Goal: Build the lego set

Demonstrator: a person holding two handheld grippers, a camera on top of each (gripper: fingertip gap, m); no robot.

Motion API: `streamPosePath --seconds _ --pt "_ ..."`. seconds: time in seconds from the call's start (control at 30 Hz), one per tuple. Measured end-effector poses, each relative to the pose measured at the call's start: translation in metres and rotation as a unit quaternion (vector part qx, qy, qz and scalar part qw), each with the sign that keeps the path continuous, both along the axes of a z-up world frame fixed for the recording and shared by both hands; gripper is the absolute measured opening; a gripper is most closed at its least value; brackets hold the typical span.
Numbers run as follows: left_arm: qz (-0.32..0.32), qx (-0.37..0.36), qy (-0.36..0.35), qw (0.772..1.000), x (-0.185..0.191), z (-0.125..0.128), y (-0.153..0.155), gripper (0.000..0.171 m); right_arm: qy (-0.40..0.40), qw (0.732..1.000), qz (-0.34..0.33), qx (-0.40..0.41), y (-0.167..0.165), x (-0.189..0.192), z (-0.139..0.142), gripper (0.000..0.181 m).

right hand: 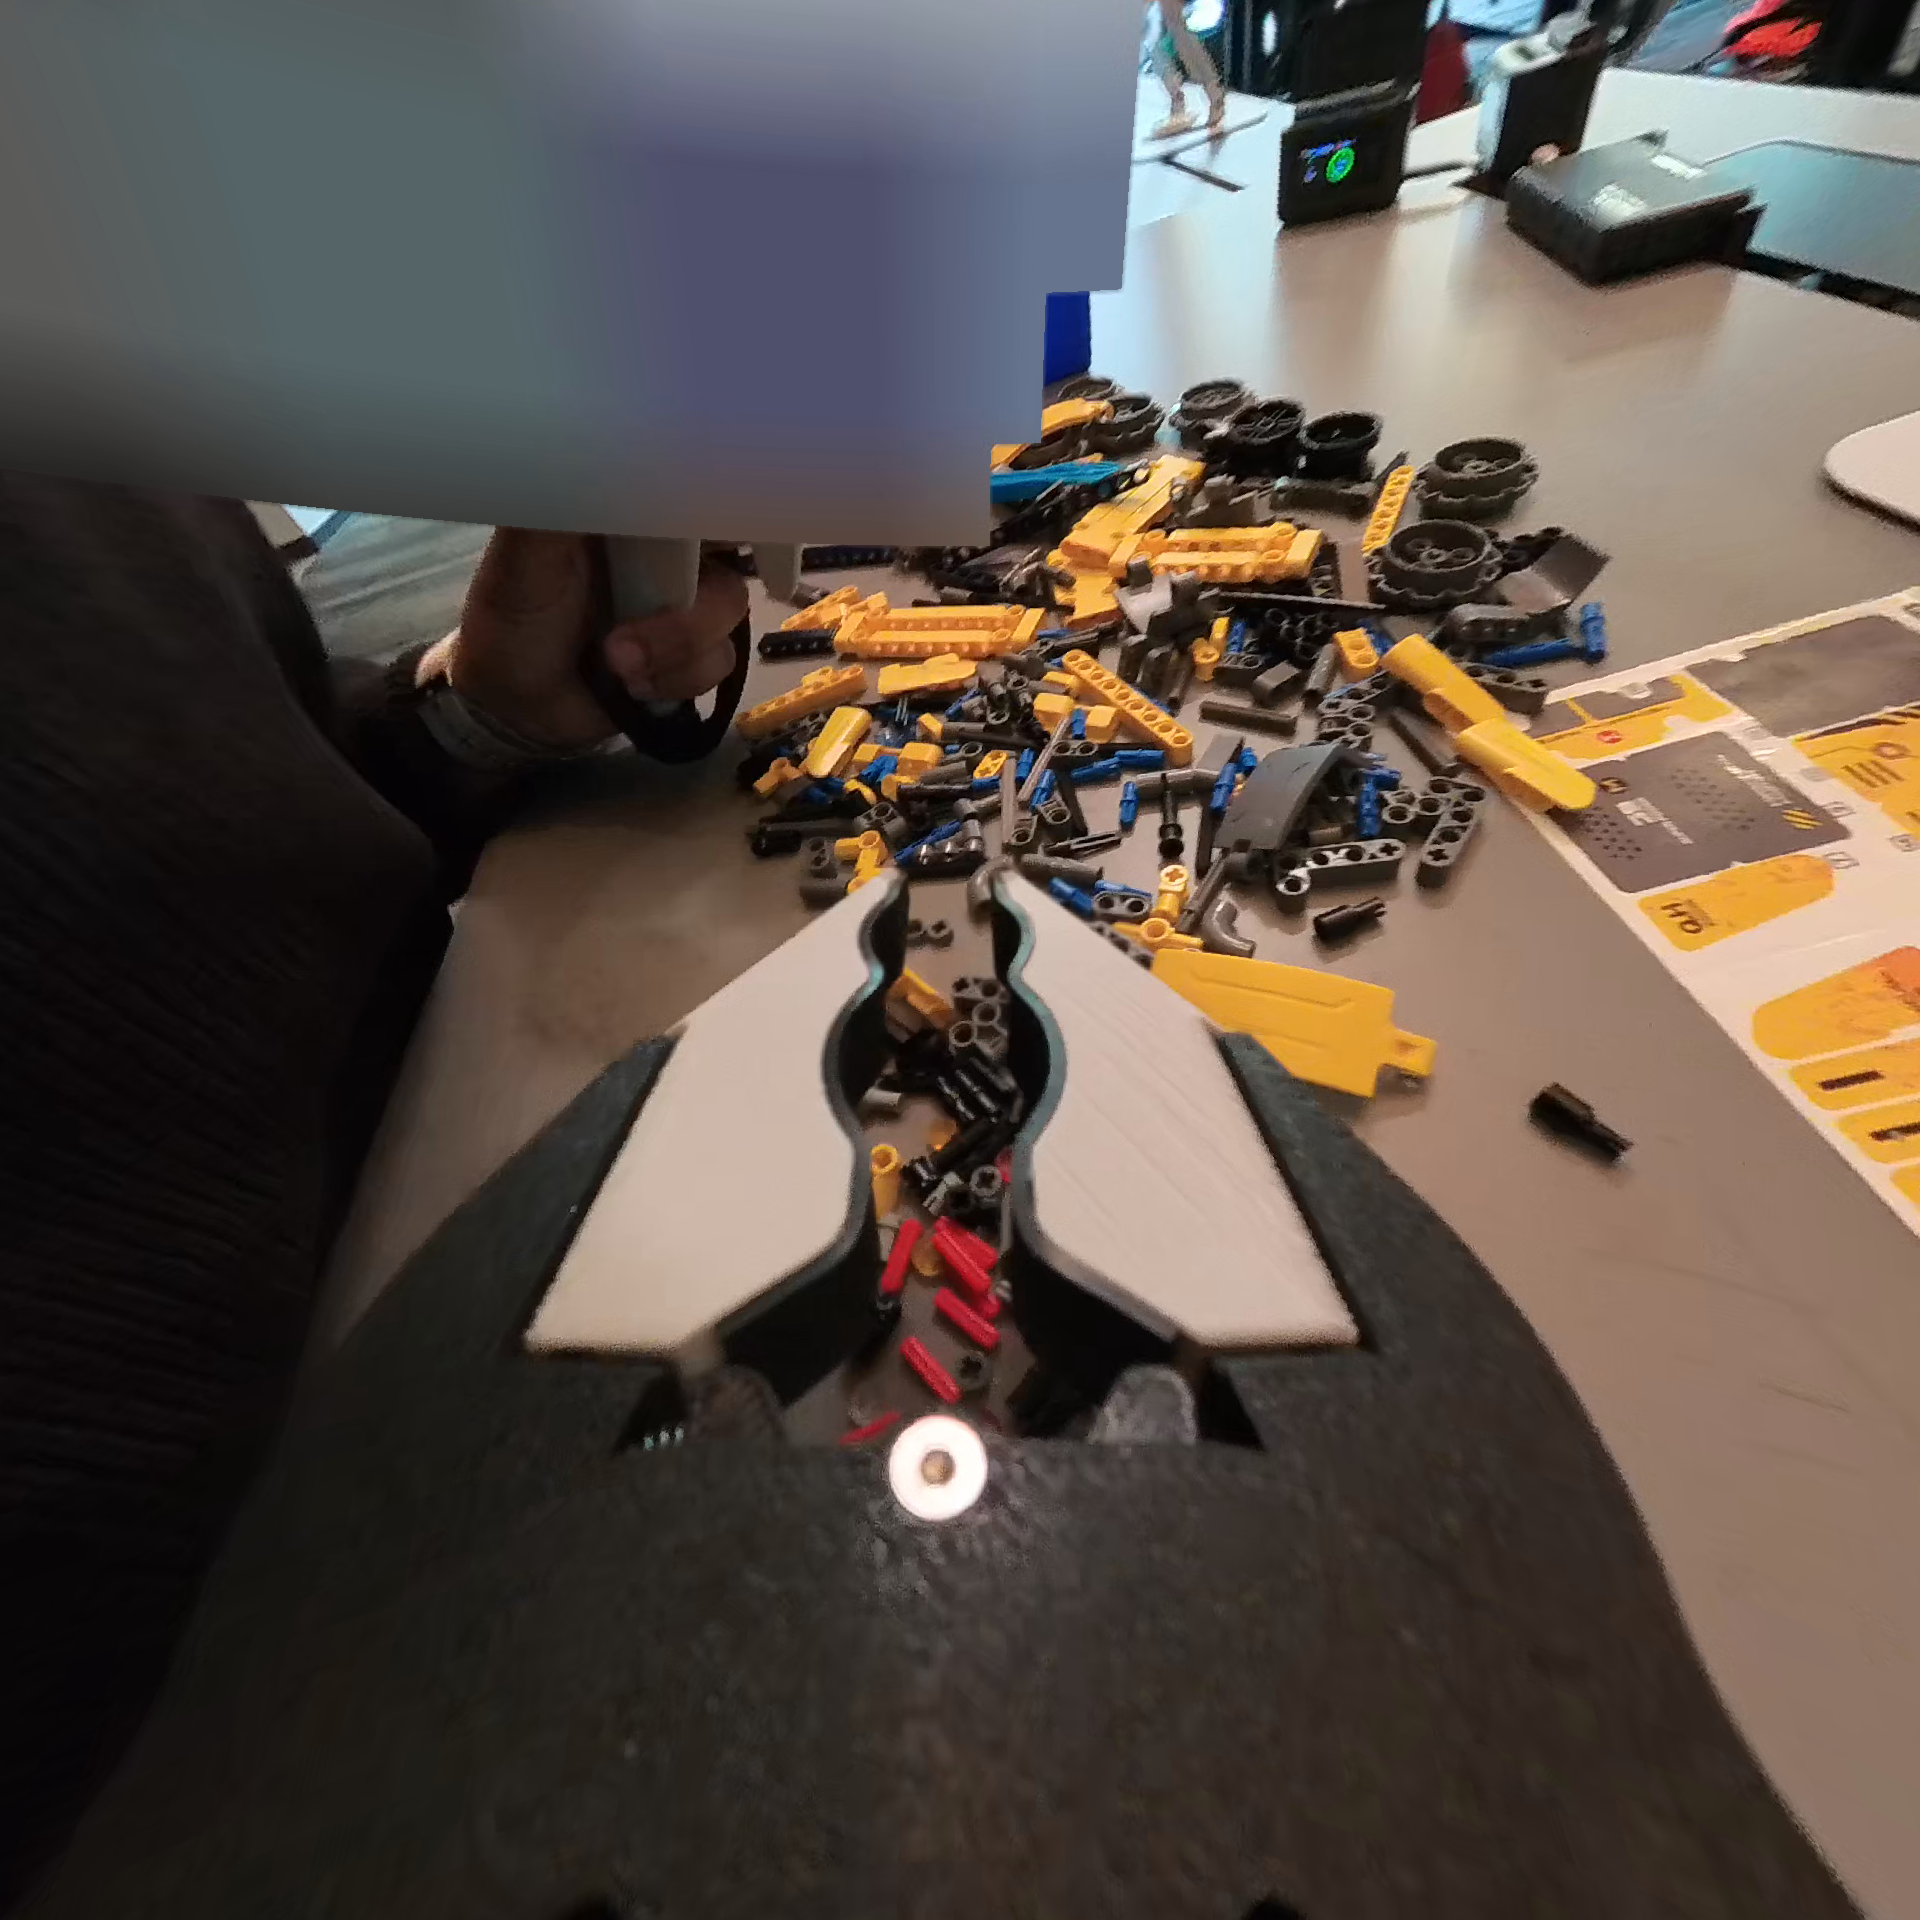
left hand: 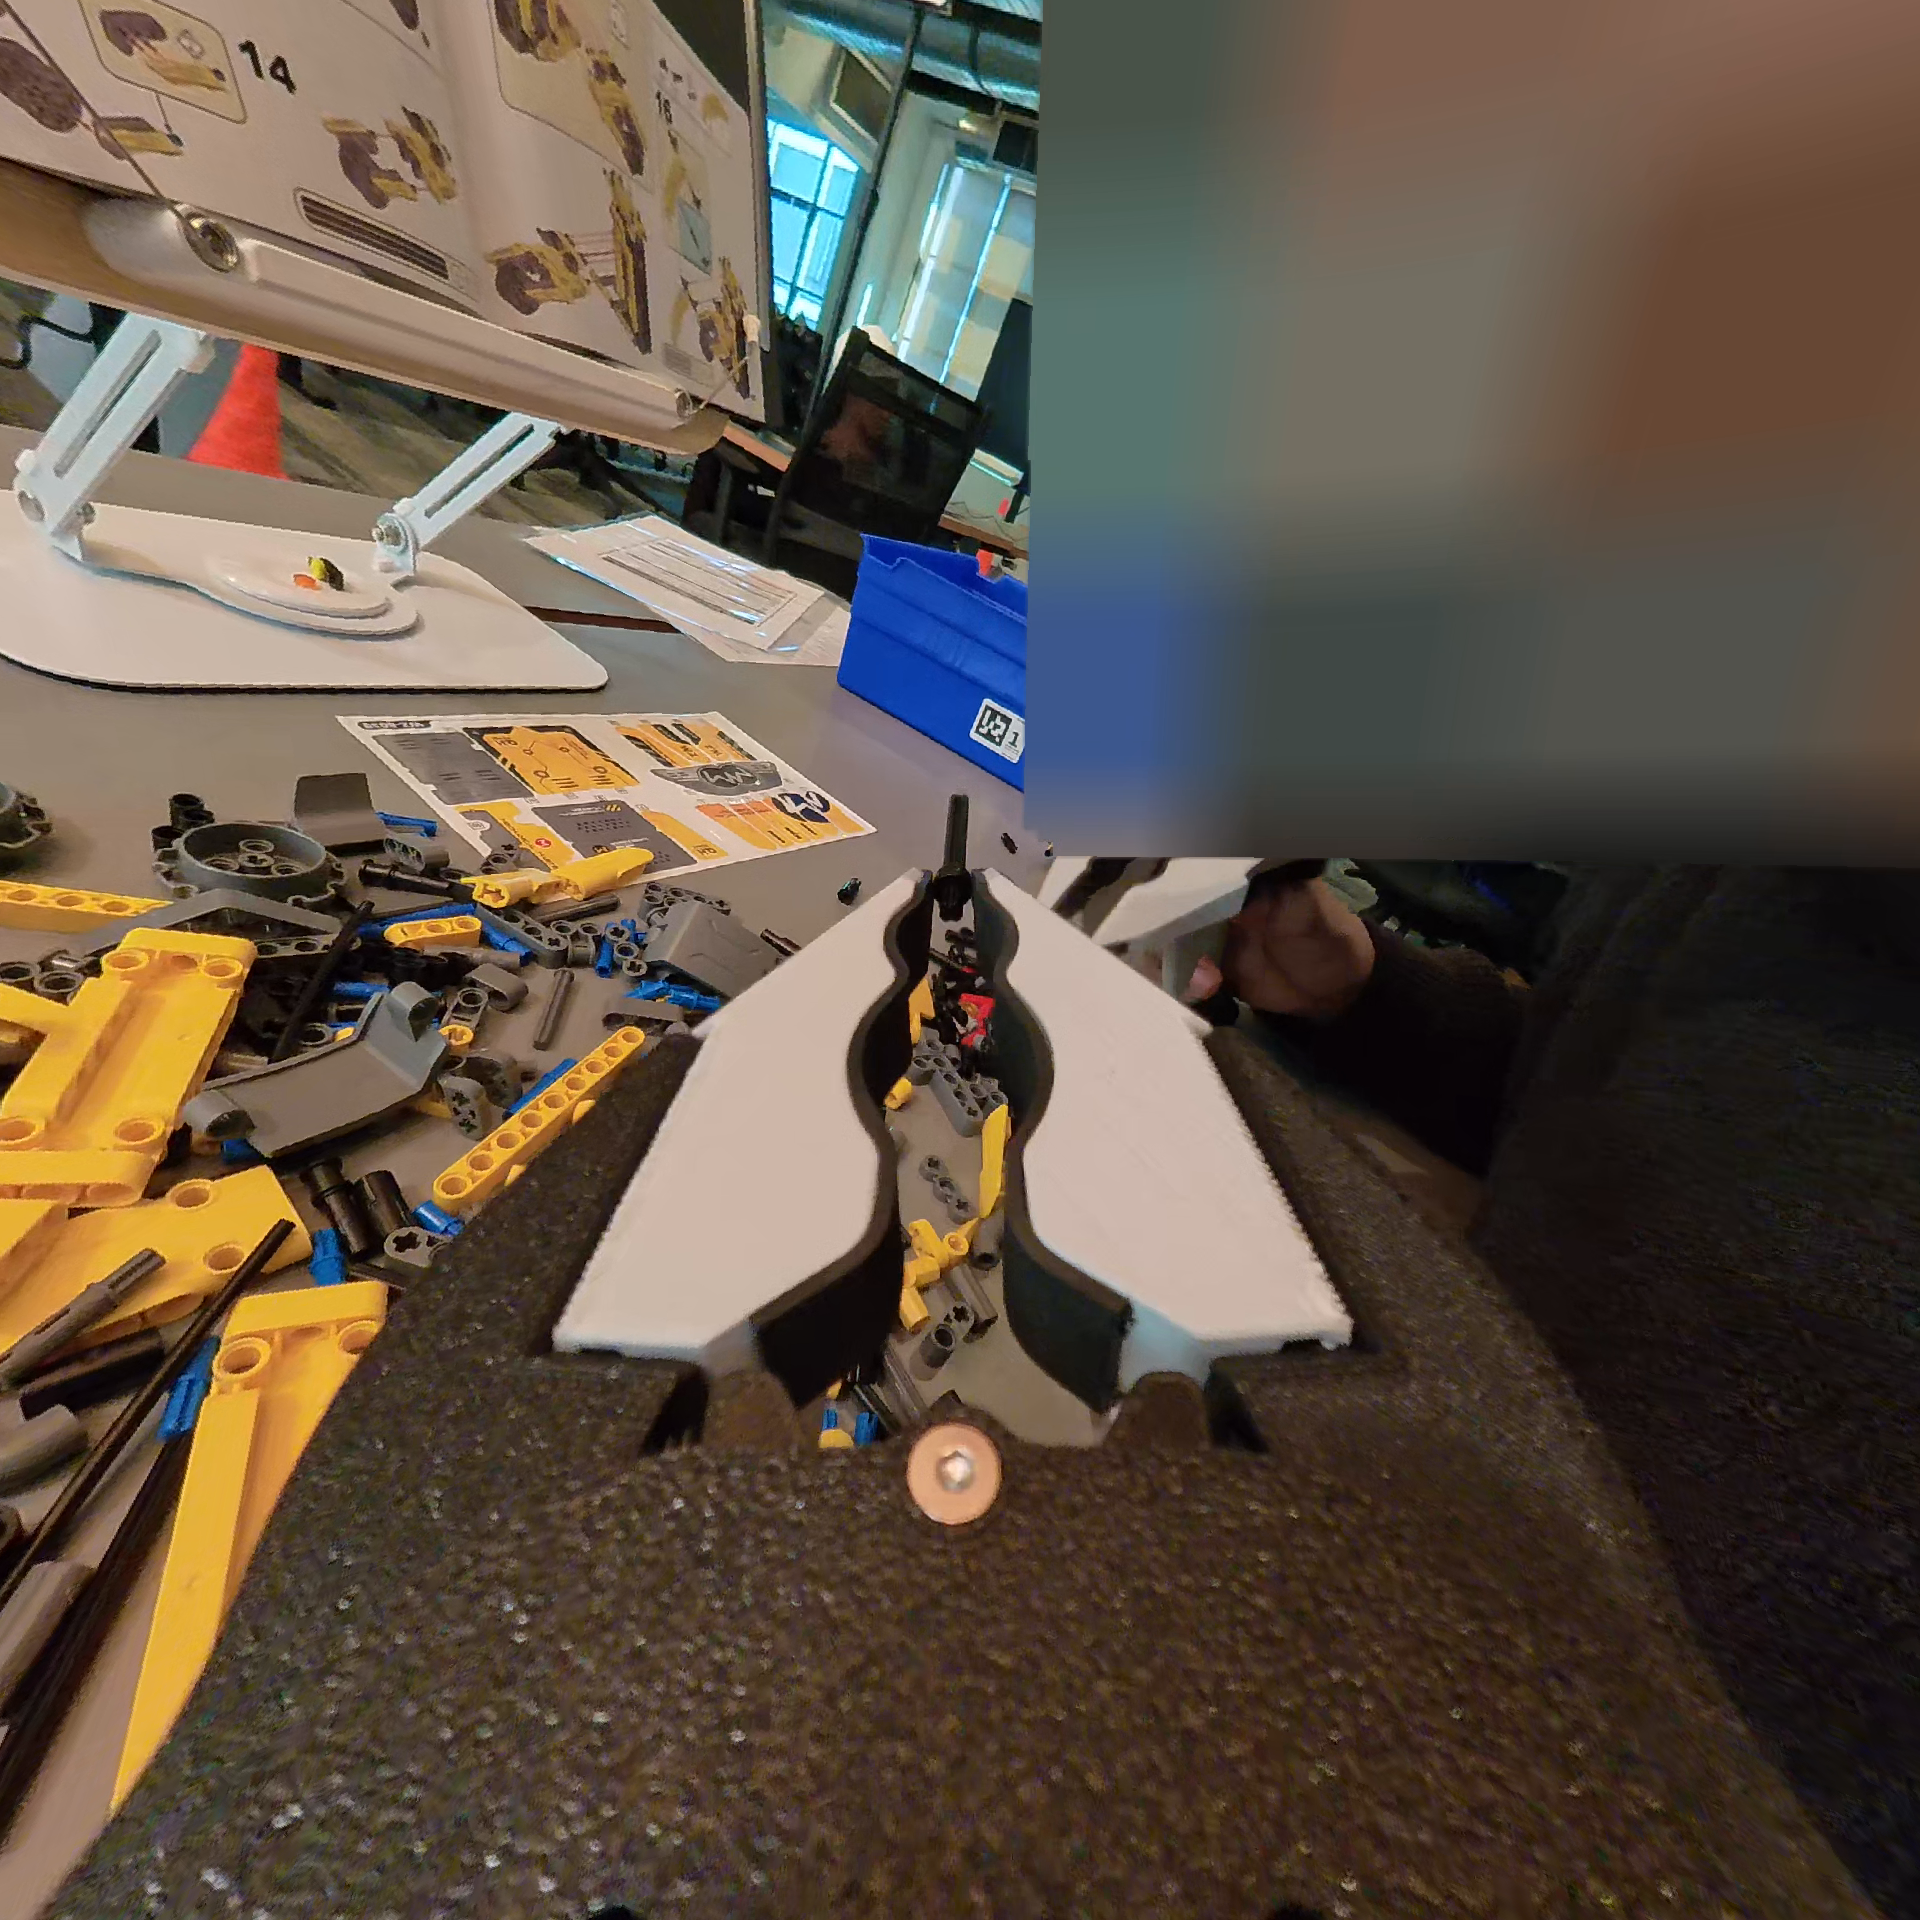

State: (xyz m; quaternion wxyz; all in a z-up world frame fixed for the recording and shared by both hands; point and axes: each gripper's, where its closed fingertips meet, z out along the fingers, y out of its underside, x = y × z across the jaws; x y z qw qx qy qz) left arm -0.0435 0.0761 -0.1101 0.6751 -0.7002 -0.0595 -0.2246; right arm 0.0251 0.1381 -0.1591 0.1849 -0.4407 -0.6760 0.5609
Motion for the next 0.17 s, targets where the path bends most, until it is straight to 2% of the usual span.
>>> streamPosePath --seconds 0.17 --pt "-0.008 -0.008 0.006 1.0 0.006 -0.004 -0.001 0.006 0.017 0.998 -0.054 -0.017 0.024 -0.001 0.018 0.015"
